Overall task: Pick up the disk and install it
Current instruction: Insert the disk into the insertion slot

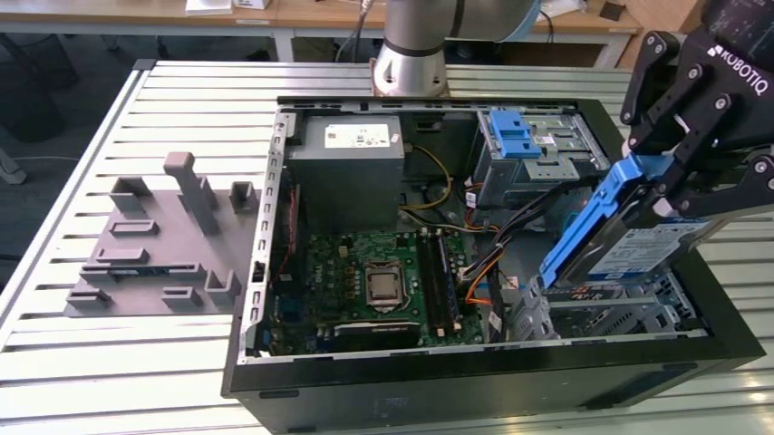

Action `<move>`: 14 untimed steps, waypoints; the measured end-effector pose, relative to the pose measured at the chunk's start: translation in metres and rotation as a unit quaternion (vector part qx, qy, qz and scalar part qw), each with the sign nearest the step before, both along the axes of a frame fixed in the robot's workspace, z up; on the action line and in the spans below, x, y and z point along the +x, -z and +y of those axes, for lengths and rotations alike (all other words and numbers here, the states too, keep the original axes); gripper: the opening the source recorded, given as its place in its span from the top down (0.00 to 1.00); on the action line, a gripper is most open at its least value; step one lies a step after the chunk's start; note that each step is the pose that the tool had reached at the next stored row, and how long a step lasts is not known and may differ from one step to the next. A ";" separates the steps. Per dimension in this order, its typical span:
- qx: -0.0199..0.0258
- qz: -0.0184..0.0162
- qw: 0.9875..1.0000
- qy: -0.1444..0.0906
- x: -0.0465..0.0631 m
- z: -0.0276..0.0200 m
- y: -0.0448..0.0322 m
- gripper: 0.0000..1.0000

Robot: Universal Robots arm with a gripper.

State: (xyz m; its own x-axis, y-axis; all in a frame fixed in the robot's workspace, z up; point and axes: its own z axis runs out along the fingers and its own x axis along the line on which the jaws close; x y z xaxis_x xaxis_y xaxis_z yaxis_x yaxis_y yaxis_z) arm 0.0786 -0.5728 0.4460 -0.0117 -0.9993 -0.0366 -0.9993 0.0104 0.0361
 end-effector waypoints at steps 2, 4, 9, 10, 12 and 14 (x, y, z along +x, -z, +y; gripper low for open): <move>0.000 0.000 1.000 0.000 0.000 -0.0002 0.0013 0.63; 0.000 0.000 1.000 0.000 0.001 -0.0006 0.0024 0.63; 0.000 0.000 1.000 0.000 0.001 -0.0014 0.0039 0.63; 0.000 0.000 1.000 0.000 0.001 -0.0015 0.0041 0.63; 0.000 0.000 1.000 0.000 0.001 -0.0017 0.0044 0.63; 0.000 0.000 1.000 0.000 0.001 -0.0021 0.0046 0.63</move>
State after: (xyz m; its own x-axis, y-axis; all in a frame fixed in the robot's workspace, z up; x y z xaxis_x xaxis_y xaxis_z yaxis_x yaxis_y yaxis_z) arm 0.0793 -0.5749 0.4414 -0.0124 -0.9993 -0.0367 -0.9993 0.0111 0.0361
